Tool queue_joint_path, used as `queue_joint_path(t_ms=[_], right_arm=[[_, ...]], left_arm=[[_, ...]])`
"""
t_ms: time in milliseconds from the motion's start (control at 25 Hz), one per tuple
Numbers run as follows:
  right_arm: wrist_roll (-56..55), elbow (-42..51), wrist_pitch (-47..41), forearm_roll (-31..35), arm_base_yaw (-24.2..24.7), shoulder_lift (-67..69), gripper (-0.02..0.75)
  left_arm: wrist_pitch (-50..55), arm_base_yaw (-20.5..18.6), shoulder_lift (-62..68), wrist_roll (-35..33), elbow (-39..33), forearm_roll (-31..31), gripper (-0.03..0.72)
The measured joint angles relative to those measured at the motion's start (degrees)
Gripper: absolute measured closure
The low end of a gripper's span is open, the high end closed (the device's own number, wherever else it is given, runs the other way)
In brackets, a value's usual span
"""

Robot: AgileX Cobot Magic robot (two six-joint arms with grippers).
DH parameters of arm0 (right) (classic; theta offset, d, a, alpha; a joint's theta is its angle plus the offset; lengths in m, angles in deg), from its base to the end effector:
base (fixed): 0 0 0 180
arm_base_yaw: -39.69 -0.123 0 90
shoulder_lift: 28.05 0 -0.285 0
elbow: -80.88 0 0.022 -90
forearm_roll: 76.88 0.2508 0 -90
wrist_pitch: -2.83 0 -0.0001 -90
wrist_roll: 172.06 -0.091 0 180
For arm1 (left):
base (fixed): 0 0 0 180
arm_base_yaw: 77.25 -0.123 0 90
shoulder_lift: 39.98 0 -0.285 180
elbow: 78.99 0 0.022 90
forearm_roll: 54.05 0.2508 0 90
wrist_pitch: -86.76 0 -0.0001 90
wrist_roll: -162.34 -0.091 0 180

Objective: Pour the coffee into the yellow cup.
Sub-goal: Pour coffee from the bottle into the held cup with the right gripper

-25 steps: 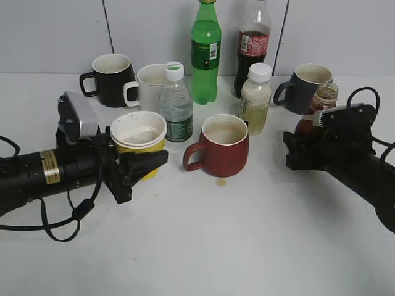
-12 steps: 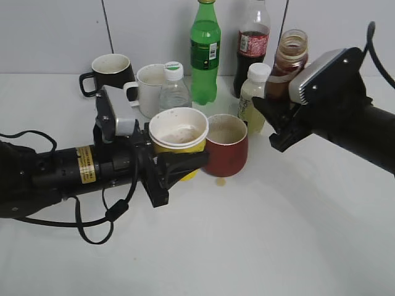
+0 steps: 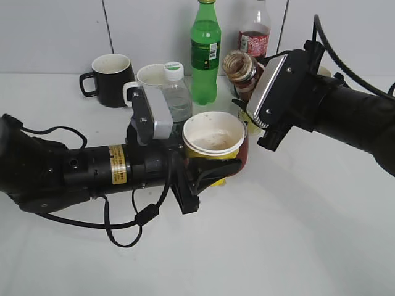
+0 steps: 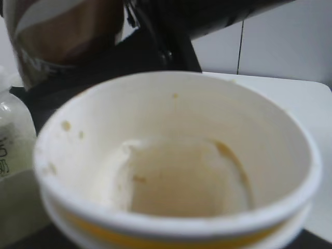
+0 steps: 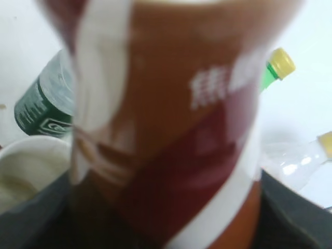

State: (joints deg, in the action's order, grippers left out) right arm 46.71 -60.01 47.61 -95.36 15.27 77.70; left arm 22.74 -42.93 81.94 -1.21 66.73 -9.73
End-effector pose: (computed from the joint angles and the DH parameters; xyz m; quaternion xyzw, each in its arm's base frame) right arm 0.2890 0.1535 0.1869 -0.5326 0.5606 -0.0658 0.6306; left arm 0.2500 -0.2398 0.1314 0.4535 0.6041 -0.3925 0.5247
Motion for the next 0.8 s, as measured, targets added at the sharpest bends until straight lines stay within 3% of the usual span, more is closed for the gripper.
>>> queue_joint_path(t_ms=[320,800], right_arm=[[14.7,0.0,0.6,0.0,0.0,0.0,0.237],[25.4,0.0,1.9,0.1,0.0,0.0,0.237]], left_arm=[[0.0,0.0,0.0,0.1,0.3,-1.3,0.309],[-0.1,0.0,0.0,0.1,0.3,-0.7,0.309]])
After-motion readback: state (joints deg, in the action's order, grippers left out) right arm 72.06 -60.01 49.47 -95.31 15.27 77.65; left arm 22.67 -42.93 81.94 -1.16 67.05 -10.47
